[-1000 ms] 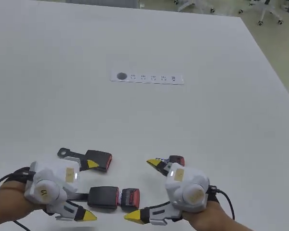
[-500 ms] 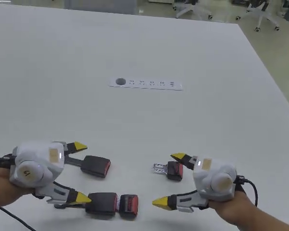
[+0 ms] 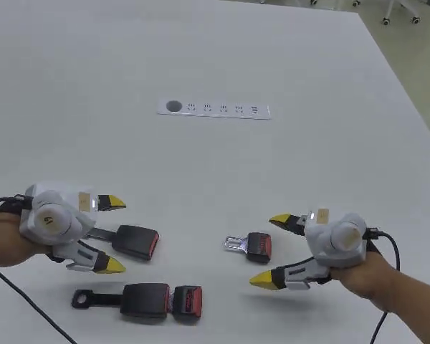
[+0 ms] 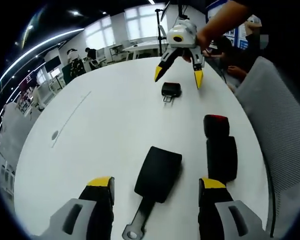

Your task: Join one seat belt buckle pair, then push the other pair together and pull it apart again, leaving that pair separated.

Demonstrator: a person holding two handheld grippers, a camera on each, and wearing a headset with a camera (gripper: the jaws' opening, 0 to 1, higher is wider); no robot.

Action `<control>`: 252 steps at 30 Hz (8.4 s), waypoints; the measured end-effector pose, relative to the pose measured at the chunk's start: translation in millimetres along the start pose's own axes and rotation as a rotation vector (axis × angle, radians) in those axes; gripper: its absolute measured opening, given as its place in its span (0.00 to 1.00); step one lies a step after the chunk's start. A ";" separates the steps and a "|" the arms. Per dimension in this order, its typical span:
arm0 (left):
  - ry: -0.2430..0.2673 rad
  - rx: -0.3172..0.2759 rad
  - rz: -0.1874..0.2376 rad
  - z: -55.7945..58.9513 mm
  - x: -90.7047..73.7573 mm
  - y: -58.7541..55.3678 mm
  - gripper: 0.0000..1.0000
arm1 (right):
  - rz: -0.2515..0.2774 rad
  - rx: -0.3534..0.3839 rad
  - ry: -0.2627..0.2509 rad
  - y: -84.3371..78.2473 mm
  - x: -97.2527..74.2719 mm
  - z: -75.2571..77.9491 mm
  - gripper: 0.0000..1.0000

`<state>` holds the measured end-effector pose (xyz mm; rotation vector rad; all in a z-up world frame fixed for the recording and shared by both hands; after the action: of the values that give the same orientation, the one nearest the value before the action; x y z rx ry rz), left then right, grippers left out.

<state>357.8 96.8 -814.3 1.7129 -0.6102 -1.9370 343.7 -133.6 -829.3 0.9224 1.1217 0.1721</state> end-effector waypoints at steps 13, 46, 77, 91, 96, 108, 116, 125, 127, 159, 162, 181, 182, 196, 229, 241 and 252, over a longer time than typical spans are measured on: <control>-0.112 -0.010 -0.025 -3.0 21.0 -14.7 0.56 | -0.042 -0.059 0.076 -9.5 14.0 0.5 0.63; -0.045 -0.108 0.035 -7.2 18.0 -14.8 0.37 | 0.091 -0.077 0.152 -12.8 11.6 8.4 0.35; -0.078 -0.098 -0.010 -7.4 17.9 -18.0 0.36 | 0.158 -0.055 0.167 25.1 46.4 -22.6 0.35; -0.080 -0.095 -0.014 -12.4 19.8 -23.7 0.36 | 0.172 -0.055 0.176 50.2 70.0 -41.2 0.35; -0.080 -0.092 -0.017 -13.6 20.7 -25.1 0.36 | 0.176 -0.061 0.183 61.7 79.9 -49.8 0.35; -0.083 -0.086 -0.028 -14.4 22.5 -26.0 0.36 | 0.159 -0.097 0.184 81.1 96.7 -65.7 0.35; -0.086 -0.077 -0.038 -10.5 21.7 -20.2 0.36 | 0.136 -0.103 0.179 87.2 101.0 -70.4 0.35; -0.103 -0.037 -0.059 -5.9 20.9 -13.9 0.34 | 0.100 -0.116 0.192 90.8 103.6 -71.1 0.34; -0.111 -0.021 -0.066 -4.9 20.7 -12.8 0.34 | 0.092 -0.123 0.199 90.8 104.2 -71.2 0.34; -0.140 0.020 -0.103 -9.1 24.5 -22.1 0.34 | 0.020 -0.182 0.189 100.2 114.2 -79.9 0.34; -0.143 0.021 -0.103 -8.8 24.6 -21.8 0.34 | 0.020 -0.182 0.187 100.1 114.8 -79.8 0.34; -0.162 0.031 -0.074 -8.5 24.3 -21.3 0.35 | 0.052 -0.191 0.194 96.3 112.9 -76.0 0.35; -0.161 0.031 -0.071 -7.9 24.2 -20.3 0.35 | 0.053 -0.195 0.193 94.8 111.3 -75.3 0.35; -0.158 0.008 -0.042 -2.9 21.8 -13.2 0.35 | 0.082 -0.175 0.185 79.1 97.7 -64.5 0.35; -0.150 -0.025 -0.029 -4.2 21.7 -15.4 0.36 | 0.042 -0.102 0.091 -6.2 23.5 -3.4 0.36; -0.160 -0.096 -0.048 -0.9 22.5 -11.6 0.39 | 0.030 -0.088 0.065 -9.2 16.7 -3.6 0.40; 0.052 -0.320 0.209 -21.6 -10.9 14.3 0.73 | 0.116 0.117 -0.227 16.9 -2.5 33.3 0.83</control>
<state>381.3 92.0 -799.5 1.4358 -0.4154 -1.7308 375.5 -142.4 -811.6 1.0839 0.8760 0.0935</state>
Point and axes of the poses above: the centre of the closed fingertips' face, and the gripper's own axes: x roughly forward along the fingers, z roughly to its right, y roughly out of its top, the point moved 1 cm from there along -x, roughly backward along the fingers, and after that the axes turned 15 degrees about -y, right-handed, at the moved point
